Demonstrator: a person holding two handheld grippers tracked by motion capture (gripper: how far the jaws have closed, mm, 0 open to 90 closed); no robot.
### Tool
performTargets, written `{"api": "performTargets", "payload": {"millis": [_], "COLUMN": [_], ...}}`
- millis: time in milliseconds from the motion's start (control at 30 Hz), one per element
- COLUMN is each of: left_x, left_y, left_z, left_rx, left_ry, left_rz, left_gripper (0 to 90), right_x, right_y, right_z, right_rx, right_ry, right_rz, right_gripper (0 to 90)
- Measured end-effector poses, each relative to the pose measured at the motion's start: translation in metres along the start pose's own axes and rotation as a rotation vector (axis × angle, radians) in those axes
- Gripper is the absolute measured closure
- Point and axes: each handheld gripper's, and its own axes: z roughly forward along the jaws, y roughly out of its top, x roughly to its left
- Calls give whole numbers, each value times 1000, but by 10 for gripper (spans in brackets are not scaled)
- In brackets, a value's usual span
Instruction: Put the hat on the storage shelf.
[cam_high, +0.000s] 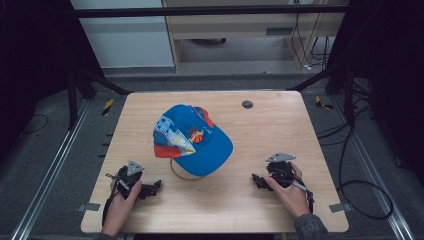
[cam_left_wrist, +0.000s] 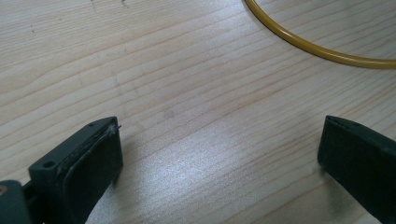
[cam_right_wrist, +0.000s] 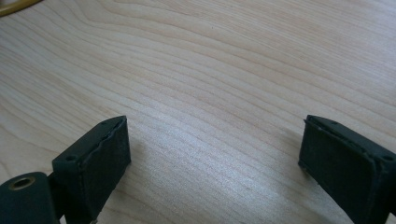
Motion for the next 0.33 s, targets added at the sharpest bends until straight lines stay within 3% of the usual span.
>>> {"api": "performTargets", "payload": {"millis": [100, 333], "left_x": [0, 0], "left_y": [0, 0], "left_z": [0, 0], "left_rx": [0, -2], "left_ry": [0, 1], "left_rz": [0, -3], "left_gripper": [0, 0], "right_x": [3, 5], "right_y": [-4, -5], "right_z": [2, 2], "right_rx": [-30, -36], "right_ry": [-12, -26], "right_rz": [-4, 11], "right_gripper": [56, 57]}}
